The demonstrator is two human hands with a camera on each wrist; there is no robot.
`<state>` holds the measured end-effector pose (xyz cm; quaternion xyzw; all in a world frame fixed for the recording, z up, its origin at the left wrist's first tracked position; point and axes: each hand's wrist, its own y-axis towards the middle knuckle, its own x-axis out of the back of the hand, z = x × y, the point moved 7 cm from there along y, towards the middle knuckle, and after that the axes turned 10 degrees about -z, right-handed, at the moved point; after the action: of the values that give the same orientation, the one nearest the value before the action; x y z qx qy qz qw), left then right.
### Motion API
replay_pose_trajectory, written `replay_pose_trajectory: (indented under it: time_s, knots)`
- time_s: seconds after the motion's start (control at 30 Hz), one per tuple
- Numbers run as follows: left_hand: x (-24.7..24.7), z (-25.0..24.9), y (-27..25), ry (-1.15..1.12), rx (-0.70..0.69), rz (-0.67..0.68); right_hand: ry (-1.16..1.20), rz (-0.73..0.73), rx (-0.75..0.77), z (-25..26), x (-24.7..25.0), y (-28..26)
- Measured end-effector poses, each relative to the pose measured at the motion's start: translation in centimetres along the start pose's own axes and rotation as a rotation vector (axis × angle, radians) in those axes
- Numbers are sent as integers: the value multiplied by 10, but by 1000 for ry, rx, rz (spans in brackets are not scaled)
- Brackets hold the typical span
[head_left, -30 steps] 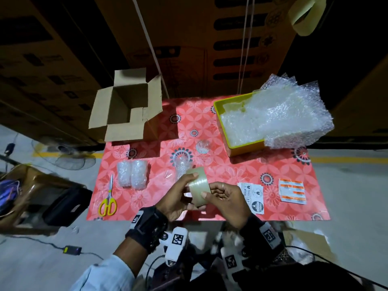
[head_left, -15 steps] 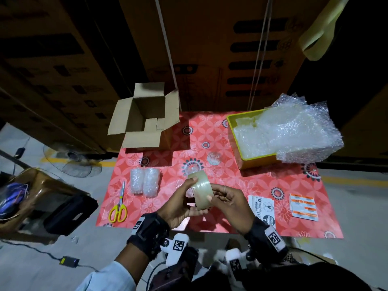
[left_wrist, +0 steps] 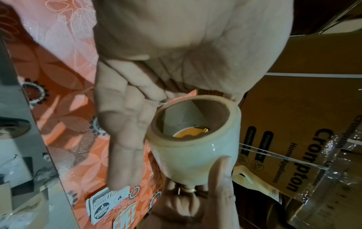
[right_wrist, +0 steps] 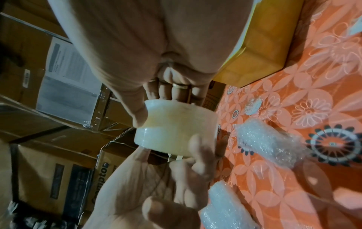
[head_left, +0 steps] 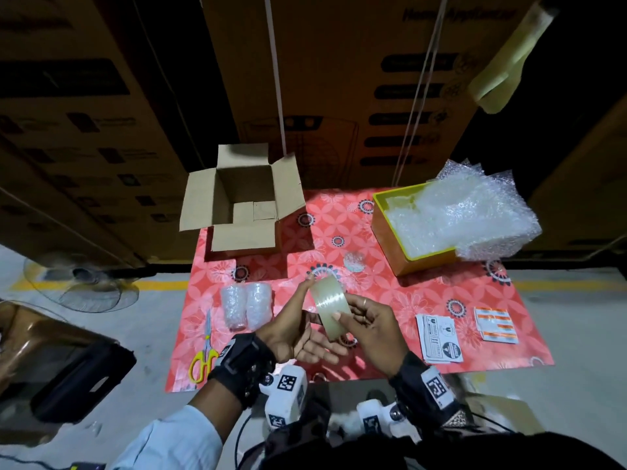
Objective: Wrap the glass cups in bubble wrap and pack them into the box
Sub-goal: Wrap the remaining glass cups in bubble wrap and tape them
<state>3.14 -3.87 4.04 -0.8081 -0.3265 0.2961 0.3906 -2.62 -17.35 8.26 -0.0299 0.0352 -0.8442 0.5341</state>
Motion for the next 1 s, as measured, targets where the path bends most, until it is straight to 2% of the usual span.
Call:
replay_pose_trajectory:
  time_s: [0.2,0.33,0.47,0.6,0.67,0.77,1.0]
  knots:
    - [31,5,11,-116,-78,-106,37,-160,-67,-17,-23,-12]
    - [41,14,10,-150,-115,-103,120,-229,-155,-29,-38,-15]
    - [48,25,11,-159,-80,-70,140,-153,-218,-40,-49,-19]
    - [51,39,9,-220,79,-45,72,-79,-200,-40,-54,-23]
    - [54,46,12,-167,135,-26,63,-71,-194,-37,-54,-25]
    - [55,57,25,-54,177,31,88,-54,-224,-39,-49,-26]
    - [37,53,32,-29,229,89,168,-16,-266,-43,-27,-18]
